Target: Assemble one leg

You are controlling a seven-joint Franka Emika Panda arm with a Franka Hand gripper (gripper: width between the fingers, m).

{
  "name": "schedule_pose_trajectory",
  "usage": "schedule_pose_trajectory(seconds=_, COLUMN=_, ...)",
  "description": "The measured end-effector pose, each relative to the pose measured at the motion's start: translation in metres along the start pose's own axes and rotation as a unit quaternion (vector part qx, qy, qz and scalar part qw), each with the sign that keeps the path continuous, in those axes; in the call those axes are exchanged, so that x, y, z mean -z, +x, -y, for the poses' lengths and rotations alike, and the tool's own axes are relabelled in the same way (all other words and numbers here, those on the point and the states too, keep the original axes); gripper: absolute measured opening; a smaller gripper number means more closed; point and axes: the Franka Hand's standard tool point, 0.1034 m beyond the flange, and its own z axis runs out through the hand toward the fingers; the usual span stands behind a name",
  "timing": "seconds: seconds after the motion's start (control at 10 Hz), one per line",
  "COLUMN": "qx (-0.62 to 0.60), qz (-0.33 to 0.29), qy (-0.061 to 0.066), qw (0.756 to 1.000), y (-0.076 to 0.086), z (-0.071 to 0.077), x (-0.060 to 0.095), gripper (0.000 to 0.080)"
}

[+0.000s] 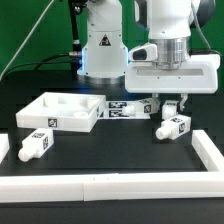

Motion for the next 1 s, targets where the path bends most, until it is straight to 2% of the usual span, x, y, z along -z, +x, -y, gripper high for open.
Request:
schedule_pose_trajectory(seconds=0.2, qx=0.009, qz=0.000, qy=0.001, qw=1.000, y=-0.003, z=0.005, x=-0.001, gripper=0.0285)
schedule_pose_trajectory(seconds=0.5, qx=0.011, qz=0.000, qy=0.001, qw=1.000, y=-0.002, z=0.005, x=-0.001, gripper=0.0285)
schedule_pose_trajectory(seconds=0.6, qx=0.010, qz=0.009, qy=-0.001, qw=1.000, y=-0.003, z=0.006, x=0.001, gripper=0.0441)
schedule_pose_trajectory(seconds=0.7, qx=0.008, qz=0.022, qy=0.000, qw=1.000, y=0.004, z=0.013, x=0.015, gripper=0.0569)
schedule_pose_trajectory(seconds=0.8, qx=-0.006, qz=0.028, qy=0.004, qw=1.000, y=0.017, z=0.014, x=0.029, gripper=0.0569)
schedule_pose_trajectory(seconds=0.9, qx=-0.029, qz=0.041, qy=0.008, qw=0.999, y=0.028, z=0.013, x=0.042, gripper=0.0633)
schedule_pose_trajectory(seconds=1.0, qx=-0.044, qz=0.050, qy=0.013, qw=0.998, y=0.044, z=0.013, x=0.054, gripper=0.0645)
